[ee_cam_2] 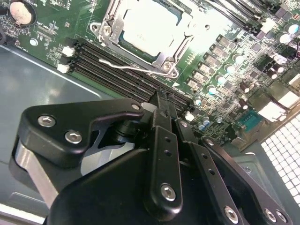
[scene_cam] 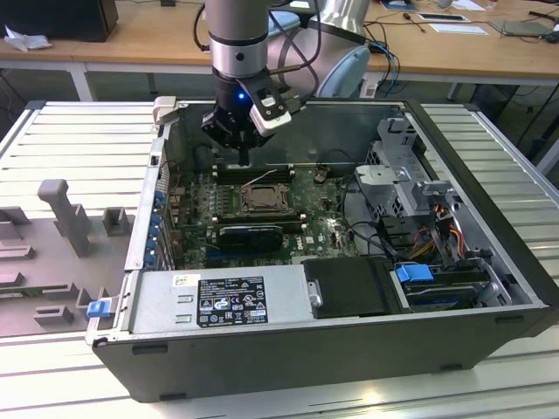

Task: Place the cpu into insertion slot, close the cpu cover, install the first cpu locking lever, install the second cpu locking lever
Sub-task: 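Install the first cpu locking lever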

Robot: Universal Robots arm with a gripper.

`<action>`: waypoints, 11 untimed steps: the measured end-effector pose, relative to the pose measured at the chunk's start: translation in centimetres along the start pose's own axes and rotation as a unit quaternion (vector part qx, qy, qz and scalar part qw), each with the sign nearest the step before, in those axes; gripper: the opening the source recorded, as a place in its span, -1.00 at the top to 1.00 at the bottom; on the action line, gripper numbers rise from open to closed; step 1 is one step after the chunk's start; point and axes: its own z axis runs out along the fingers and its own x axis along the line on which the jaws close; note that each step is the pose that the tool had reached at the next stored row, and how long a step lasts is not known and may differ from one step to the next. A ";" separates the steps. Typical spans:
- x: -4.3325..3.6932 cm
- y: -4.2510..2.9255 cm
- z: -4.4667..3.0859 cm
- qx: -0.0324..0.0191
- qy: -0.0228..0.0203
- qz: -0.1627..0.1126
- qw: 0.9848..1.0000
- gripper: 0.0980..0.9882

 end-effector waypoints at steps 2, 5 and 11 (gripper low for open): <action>-0.11 0.00 0.01 0.000 0.000 0.000 1.000 0.98; -0.28 0.00 0.02 0.000 0.000 0.000 1.000 0.98; -0.69 0.00 0.06 0.000 0.000 0.000 1.000 0.98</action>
